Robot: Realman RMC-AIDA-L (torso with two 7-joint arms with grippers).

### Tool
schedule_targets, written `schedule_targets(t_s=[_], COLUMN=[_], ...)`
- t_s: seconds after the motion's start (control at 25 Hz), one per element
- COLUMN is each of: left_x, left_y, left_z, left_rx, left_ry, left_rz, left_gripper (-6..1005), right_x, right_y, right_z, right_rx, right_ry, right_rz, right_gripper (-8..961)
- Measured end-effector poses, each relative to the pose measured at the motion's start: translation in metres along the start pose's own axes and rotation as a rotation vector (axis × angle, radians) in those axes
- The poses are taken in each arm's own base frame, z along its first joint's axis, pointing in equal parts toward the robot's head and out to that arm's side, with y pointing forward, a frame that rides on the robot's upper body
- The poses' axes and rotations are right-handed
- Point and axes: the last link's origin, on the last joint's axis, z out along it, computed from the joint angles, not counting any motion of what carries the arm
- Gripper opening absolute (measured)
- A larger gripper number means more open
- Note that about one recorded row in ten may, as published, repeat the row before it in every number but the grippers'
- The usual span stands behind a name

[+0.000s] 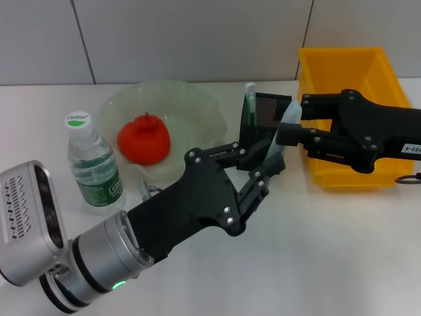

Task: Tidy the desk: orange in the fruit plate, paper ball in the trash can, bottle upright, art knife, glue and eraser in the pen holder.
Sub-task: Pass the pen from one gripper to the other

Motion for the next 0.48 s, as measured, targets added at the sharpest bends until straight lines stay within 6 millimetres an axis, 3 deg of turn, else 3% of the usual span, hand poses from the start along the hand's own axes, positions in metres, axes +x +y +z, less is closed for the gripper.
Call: schedule_targets(t_s=[0.4,0.48], left_x=[0.0002,0.0004], left_y=[-0.0005,-0.0009], left_z=[-0.0009,-0.0019], left_rx=[0.005,0.011], left_ry=[0.001,0.003], left_rz=[0.0,0.001], left_gripper=[179,179], right_x=[0.0003,0.0003], right_y=[0.0013,0.0013], right_z=[0.0035,0.0034], right_rx=[-0.023,-0.022], right_ry=[0.012,0.012], right_rz=[0.002,0.002], right_gripper=[294,296])
